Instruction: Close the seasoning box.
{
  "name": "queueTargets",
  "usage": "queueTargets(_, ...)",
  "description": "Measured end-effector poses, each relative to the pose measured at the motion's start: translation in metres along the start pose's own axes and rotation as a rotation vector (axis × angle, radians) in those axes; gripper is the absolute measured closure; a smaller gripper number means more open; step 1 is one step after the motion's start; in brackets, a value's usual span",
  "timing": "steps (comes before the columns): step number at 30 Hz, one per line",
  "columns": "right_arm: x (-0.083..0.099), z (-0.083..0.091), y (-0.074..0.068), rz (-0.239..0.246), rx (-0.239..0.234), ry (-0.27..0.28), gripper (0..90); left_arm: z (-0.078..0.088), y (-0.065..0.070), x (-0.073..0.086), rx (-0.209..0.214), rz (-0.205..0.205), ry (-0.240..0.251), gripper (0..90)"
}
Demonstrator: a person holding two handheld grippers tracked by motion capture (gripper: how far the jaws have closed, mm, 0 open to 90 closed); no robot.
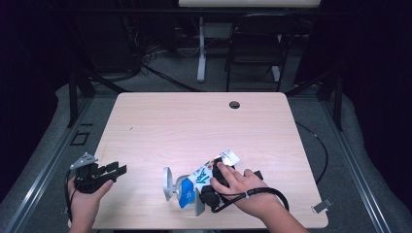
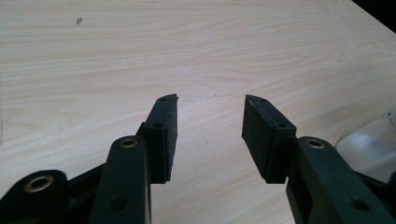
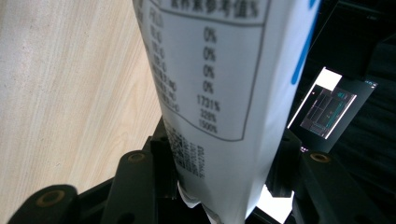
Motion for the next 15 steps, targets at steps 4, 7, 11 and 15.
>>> queueTargets(4,-0.0001,0.0002,0.0001,0.000,0.002,0.002,55.8,-0.0001,-0.0002,0.0002,-0.001,0.000,-0.001,56.2)
queueTargets(7,-0.0002,0.0006,0.0003,0.004,0.002,-0.001,55.9,-0.0002,-0.0001,0.0002,-0.001,-0.001,-0.001,56.2)
queueTargets(11,-0.0002,0.0009,0.0008,0.006,0.005,0.000,56.0,-0.0002,-0.0003,0.0002,-0.001,0.001,-0.001,56.3)
queueTargets(15,-0.0002,0.0015,0.0013,0.013,0.008,-0.003,56.1,-0.0002,-0.0004,0.0003,-0.001,0.001,-0.001,56.2)
Point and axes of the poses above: each handheld gripper's, and its own axes: z roughly backward along the jaws, x roughly out of its underside, y roughly to its right, the point moved 6 cm from there along -z, roughly forward along the jaws, and after that the axes turned 5 degrees about -y, right-handed, at the moved point
